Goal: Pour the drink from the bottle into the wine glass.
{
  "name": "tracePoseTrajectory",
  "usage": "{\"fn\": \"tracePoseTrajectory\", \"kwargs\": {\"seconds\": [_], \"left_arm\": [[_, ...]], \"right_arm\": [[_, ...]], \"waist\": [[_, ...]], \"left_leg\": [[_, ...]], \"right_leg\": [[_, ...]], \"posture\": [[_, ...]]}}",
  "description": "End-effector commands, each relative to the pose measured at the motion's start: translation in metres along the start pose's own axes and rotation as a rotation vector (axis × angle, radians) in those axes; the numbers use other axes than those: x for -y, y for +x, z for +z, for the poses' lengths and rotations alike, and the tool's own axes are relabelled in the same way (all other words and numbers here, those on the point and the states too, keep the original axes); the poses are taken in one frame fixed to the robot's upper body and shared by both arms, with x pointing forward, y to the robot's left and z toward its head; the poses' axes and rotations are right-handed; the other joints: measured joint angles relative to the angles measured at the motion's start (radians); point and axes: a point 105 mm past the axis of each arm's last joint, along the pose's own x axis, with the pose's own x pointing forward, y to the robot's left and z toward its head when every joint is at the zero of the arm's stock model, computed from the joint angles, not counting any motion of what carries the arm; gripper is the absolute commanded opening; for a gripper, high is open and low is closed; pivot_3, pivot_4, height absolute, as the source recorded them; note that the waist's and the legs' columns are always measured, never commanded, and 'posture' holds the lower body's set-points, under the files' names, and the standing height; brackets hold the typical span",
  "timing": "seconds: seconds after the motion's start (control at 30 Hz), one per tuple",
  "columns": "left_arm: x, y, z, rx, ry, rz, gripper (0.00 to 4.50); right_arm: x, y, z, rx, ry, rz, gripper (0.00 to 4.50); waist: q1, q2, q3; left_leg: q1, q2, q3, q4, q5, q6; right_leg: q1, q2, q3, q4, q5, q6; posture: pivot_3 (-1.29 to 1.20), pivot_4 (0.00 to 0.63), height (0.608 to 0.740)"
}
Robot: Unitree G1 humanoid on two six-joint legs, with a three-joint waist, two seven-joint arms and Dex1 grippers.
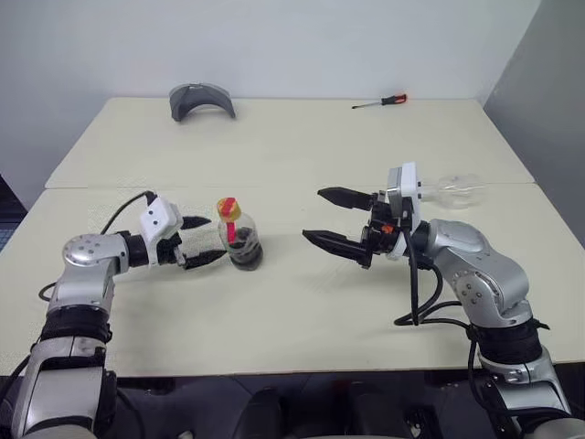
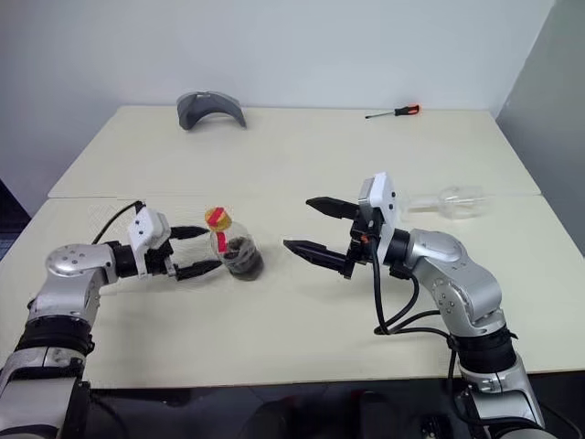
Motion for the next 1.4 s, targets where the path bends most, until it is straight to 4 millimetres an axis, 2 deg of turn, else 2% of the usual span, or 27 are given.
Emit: {"fn": "tracePoseTrajectory", "kwargs": {"seconds": [0.03,0.13,0.37,0.57,0.8,1.4], "left_arm": [[0.006,-0.011,0.016,0.037,0.037,-0.012,4.45],[0.018,-0.012,0.018,0.041,0.021,-0.035,4.45],[0.019,-0.009,0.020,0.047,0.004,-0.020,4.45],[0.018,0.009,0.022,0.074,0.004,-0.022,4.45],[0.003,0.015,0.027,0.084,0.021,0.001,4.45],[-0.021,0.009,0.030,0.059,0.071,0.039,4.45]], "right_arm": [[-0.005,0.000,0.012,0.037,-0.040,0.019,4.50],[-0.007,0.001,0.011,0.040,-0.035,0.023,4.50],[-0.006,0.003,0.012,0.043,-0.034,0.031,4.50],[-0.006,0.002,0.012,0.034,-0.038,0.028,4.50],[-0.005,-0.002,0.012,0.026,-0.040,0.014,4.50],[-0.006,0.000,0.012,0.032,-0.040,0.014,4.50]], "waist": [[0.002,0.000,0.000],[0.003,0.000,0.000],[0.007,0.000,0.000],[0.008,0.000,0.000],[0.006,0.000,0.000],[0.007,0.000,0.000]], "left_leg": [[0.000,0.000,0.000,0.000,0.000,0.000],[0.000,0.000,-0.001,0.000,0.000,0.000],[0.000,0.000,-0.001,0.000,0.000,0.000],[0.000,0.000,-0.001,0.000,0.000,0.000],[0.000,0.000,-0.001,0.000,0.000,0.000],[0.000,-0.001,-0.001,0.000,0.000,0.000]], "right_leg": [[0.000,0.000,0.000,0.000,0.000,0.000],[0.000,0.000,0.000,0.000,0.000,0.000],[0.001,0.000,-0.001,0.000,0.000,0.000],[0.001,0.000,-0.001,0.000,0.000,0.000],[0.001,0.000,-0.001,0.000,0.000,0.000],[0.001,0.000,-0.001,0.000,0.000,0.000]], "posture": [[0.00,0.150,0.740],[0.00,0.150,0.740],[0.00,0.150,0.740],[0.00,0.150,0.740],[0.00,0.150,0.740],[0.00,0.150,0.740]]}}
